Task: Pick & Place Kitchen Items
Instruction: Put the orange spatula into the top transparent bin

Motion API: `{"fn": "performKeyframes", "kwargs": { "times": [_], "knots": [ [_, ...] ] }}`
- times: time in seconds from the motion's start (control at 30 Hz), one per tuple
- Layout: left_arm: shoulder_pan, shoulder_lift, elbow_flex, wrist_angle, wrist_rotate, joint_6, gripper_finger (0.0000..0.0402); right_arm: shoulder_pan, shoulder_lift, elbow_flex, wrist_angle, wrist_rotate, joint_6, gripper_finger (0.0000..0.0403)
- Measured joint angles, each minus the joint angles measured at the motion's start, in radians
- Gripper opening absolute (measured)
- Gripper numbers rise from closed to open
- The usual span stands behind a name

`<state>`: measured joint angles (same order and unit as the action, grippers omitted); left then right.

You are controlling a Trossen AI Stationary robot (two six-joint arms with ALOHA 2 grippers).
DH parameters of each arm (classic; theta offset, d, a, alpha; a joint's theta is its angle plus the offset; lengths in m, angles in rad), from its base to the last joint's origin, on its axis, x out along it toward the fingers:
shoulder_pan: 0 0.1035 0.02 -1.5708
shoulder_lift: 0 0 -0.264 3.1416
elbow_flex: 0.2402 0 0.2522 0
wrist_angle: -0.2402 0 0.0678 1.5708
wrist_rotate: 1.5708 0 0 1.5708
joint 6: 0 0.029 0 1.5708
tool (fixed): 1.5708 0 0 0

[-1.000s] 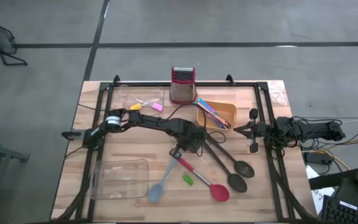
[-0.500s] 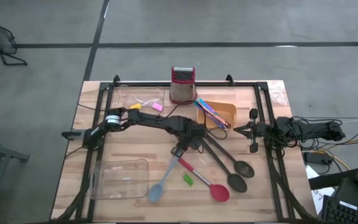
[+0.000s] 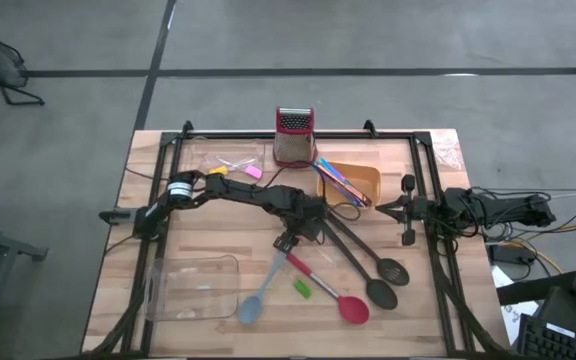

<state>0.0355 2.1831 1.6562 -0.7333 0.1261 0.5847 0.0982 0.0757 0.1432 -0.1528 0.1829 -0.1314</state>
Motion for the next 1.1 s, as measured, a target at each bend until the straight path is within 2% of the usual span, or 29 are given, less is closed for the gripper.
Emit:
{"fn": "performKeyframes", "kwargs": {
  "times": [0.1, 0.33, 0.6, 0.87, 0.93, 1.1],
  "knots": [
    [0.009, -0.002, -0.020, 0.020, 0.010, -0.022, 0.0186, 0.000, 0.000, 0.000, 0.000, 0.000, 0.000, 0.0009],
    [0.018, 0.000, -0.044, 0.061, 0.046, -0.050, 0.0073, 0.000, 0.000, 0.000, 0.000, 0.000, 0.000, 0.0009],
    [0.018, 0.002, -0.033, 0.052, 0.051, -0.075, 0.0072, 0.000, 0.000, 0.000, 0.000, 0.000, 0.000, 0.0009],
    [0.015, -0.007, 0.052, -0.036, 0.058, -0.085, 0.0070, 0.000, 0.000, 0.000, 0.000, 0.000, 0.000, 0.0009],
    [0.017, -0.027, 0.068, -0.063, 0.057, -0.086, 0.0037, 0.000, 0.000, 0.000, 0.000, 0.000, 0.000, 0.0009],
    [0.021, -0.088, 0.072, -0.113, 0.009, -0.085, 0.0004, 0.000, 0.001, 0.000, 0.001, 0.000, 0.000, 0.0009]
  ]
}}
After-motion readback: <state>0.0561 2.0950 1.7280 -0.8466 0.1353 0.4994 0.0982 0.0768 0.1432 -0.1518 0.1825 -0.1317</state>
